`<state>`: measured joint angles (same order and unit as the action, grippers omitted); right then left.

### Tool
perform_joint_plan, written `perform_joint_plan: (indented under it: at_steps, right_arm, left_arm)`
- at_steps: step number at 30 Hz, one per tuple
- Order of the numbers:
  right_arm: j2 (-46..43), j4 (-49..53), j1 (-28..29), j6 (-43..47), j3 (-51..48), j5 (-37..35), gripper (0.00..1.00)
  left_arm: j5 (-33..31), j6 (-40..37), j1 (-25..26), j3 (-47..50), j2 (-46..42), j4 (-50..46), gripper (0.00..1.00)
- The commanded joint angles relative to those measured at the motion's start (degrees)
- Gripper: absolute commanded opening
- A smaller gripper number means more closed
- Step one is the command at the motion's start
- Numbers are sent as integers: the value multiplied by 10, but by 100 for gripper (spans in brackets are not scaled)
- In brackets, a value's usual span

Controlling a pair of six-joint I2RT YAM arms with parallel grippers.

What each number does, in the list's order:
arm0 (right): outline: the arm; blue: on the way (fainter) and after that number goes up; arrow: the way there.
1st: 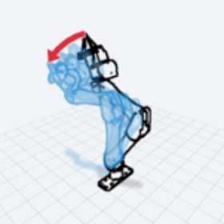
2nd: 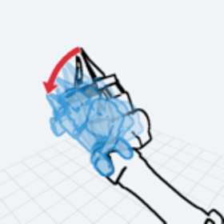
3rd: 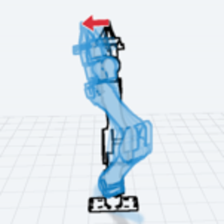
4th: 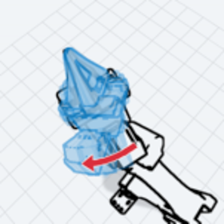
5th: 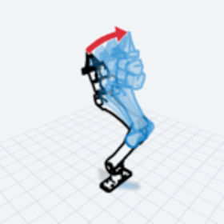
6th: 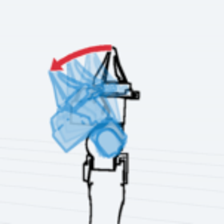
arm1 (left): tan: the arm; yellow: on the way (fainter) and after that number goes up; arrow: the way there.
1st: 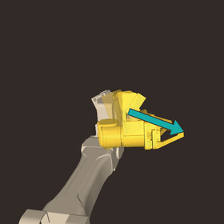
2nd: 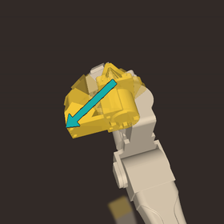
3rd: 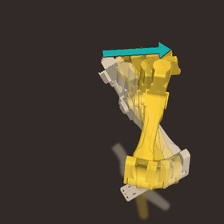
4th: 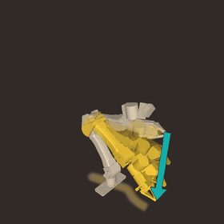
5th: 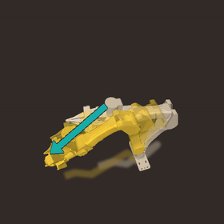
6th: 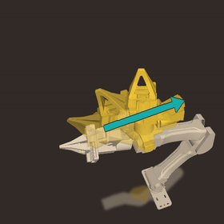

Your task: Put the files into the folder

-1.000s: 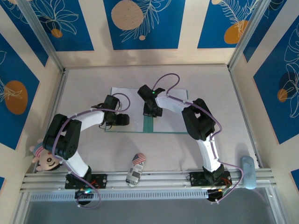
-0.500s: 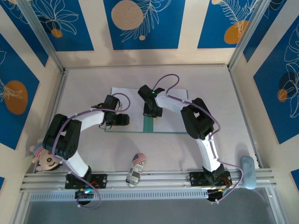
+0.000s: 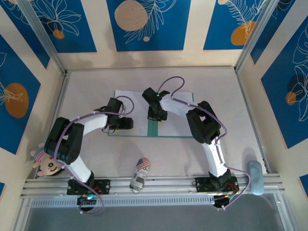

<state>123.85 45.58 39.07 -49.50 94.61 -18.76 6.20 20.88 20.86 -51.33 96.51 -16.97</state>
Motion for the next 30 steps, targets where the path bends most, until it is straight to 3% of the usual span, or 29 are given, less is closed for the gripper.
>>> perform_joint_plan:
  at_steps: [1, 16, 30]
  right_arm:
    - [11, 29, -6, 8, -15, -3, 8]
    - [-16, 31, -11, 16, 7, 2, 8]
    - [-15, 73, -14, 17, 6, -51, 8]
  left_arm:
    - [8, 1, -11, 31, 50, -66, 77]
    - [8, 1, -11, 31, 52, -67, 77]
    - [9, 1, -11, 28, 56, -69, 77]
